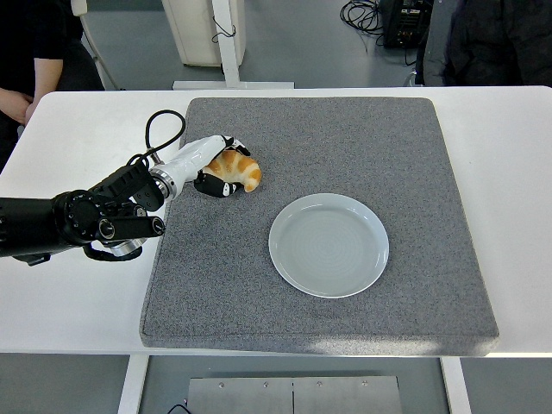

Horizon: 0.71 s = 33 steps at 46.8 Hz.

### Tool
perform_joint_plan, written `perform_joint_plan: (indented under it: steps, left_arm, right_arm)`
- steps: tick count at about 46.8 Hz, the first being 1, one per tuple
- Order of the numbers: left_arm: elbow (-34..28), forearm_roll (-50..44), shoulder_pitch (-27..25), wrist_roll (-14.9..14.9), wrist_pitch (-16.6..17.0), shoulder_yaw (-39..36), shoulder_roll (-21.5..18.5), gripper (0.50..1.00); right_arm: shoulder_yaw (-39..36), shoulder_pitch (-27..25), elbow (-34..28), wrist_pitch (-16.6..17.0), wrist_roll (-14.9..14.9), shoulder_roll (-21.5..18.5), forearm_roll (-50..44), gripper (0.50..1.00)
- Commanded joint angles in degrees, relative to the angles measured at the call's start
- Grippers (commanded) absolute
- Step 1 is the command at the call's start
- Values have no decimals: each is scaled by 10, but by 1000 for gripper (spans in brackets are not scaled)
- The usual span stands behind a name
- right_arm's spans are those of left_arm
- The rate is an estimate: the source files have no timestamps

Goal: Place the bread on the plate

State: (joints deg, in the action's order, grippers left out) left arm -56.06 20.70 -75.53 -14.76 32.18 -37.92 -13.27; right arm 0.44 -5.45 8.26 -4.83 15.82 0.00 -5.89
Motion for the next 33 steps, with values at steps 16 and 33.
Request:
perform_joint_plan:
  steps: [16, 33]
  left_arm:
    - [0, 0, -25, -23, -3, -7, -8, 500]
    - [0, 8, -40, -27, -3, -8, -12, 500]
  right_arm:
    - [0, 0, 0, 0, 0, 0, 0, 1000]
    - [0, 0, 0, 0, 0, 0, 0, 1000]
